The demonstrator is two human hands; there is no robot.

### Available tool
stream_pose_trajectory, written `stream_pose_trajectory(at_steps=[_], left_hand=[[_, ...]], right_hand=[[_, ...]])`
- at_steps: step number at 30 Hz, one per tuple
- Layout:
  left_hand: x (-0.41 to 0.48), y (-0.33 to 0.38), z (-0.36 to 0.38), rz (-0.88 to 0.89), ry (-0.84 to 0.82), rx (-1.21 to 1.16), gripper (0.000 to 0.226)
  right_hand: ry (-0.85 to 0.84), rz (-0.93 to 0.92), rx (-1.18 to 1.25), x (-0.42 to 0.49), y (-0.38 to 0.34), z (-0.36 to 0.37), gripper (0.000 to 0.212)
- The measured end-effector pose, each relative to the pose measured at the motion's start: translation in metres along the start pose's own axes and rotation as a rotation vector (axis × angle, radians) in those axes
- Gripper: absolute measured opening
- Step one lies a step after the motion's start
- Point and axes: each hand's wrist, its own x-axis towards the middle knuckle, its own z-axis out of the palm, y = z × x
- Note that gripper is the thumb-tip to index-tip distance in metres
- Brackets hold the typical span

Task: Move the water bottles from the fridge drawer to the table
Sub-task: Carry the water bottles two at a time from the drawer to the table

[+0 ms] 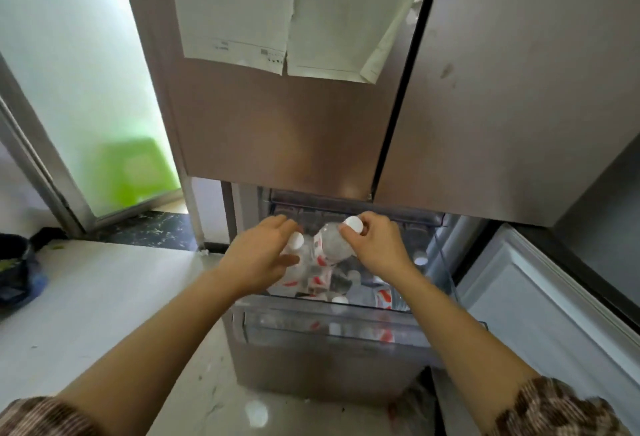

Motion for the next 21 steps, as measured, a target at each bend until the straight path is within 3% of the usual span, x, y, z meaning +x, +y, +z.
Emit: stream_pose_trajectory(at_steps=[3, 10, 15, 21], left_hand=[[-0.027, 0.006, -0.021, -0.136, 0.216, -0.153, 0.037], [-0.090, 0.020, -0.083, -0.238, 0.574, -0.261, 0.029], [-0.166, -0.010, -0.129, -0.378, 0.643, -0.196, 0.031], [-0.304, -0.062, -0.159, -0.618, 0.585, -0.047, 0.033]], right_hand=[[0.034, -0.138, -0.143, -0.012, -0.027, -0.011, 0.027], [0.036, -0.436, -0.138, -0.040, -0.122, -0.025, 0.029], [-0.139, -0.588, -0.033, -0.076, -0.196, 0.010, 0.027], [-0.410, -0.686, -0.046, -0.161, -0.271, 0.120, 0.033]])
